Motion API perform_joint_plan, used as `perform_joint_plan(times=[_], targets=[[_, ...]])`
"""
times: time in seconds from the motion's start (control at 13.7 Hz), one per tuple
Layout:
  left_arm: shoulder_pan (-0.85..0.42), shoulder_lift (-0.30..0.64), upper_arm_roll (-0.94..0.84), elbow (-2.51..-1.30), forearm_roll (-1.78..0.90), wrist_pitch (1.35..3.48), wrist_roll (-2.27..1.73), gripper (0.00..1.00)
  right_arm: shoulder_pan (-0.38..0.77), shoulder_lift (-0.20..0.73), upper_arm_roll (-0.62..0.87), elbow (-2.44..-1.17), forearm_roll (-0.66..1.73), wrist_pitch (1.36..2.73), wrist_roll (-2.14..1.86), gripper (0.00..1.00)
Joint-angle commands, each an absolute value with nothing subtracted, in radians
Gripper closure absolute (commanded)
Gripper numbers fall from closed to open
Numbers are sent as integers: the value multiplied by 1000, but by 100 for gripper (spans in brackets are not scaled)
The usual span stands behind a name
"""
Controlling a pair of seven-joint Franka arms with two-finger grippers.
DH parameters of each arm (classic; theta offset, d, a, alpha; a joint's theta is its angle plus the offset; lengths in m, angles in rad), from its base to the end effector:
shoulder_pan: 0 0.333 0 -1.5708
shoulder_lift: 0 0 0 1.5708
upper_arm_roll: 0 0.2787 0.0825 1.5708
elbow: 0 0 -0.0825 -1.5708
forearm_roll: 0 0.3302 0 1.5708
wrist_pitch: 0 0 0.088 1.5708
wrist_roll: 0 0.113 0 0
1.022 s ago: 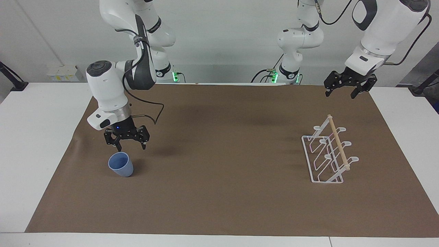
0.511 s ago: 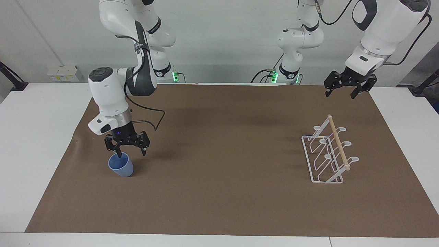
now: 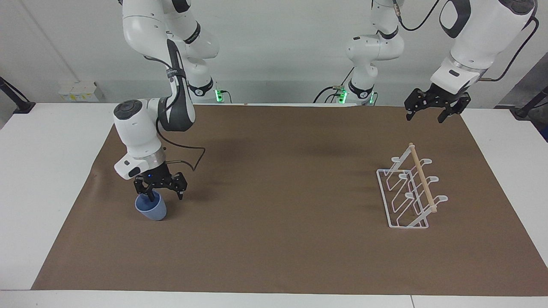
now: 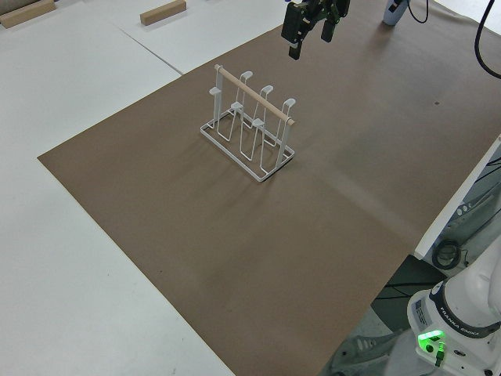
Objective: Hang cup on cup holder
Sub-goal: 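Grasp the light blue cup with the right gripper, then lift the blue cup off the table with the right gripper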
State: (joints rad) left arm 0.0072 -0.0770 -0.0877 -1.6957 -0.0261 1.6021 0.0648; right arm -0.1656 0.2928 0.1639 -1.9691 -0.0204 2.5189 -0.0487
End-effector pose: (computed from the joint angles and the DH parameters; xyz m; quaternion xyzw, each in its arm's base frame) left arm 0.4789 -0.0430 0.5692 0.9973 -0.0719 -0.0085 0.0096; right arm 0.5802 -0.0054 0.3444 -0.9911 -0.0243 -0.1305 0.0127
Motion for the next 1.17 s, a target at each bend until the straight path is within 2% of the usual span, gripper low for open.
perform_joint_plan(times=[0.0,0.15,0.36,0.51,0.66,1.09], targets=[[3,-100,-84,-1720,-15,1615,51,0,-192,287,175,-1990,-41,2543,-55,0],[3,-100,-84,-1720,-15,1615,51,0,-192,285,175,-1990,-41,2542,-64,1],[8,-100,-83,-1720,-15,1615,51,0,-192,285,175,-1990,-41,2545,-55,27],[8,-100,-83,-1717,-15,1614,52,0,-192,287,175,-1990,-41,2545,-52,54],[6,-100,-84,-1717,-15,1614,55,0,-192,285,175,-1990,-41,2539,-54,98],[6,-100,-83,-1717,-15,1615,51,0,-192,287,175,-1982,-41,2528,-54,100]])
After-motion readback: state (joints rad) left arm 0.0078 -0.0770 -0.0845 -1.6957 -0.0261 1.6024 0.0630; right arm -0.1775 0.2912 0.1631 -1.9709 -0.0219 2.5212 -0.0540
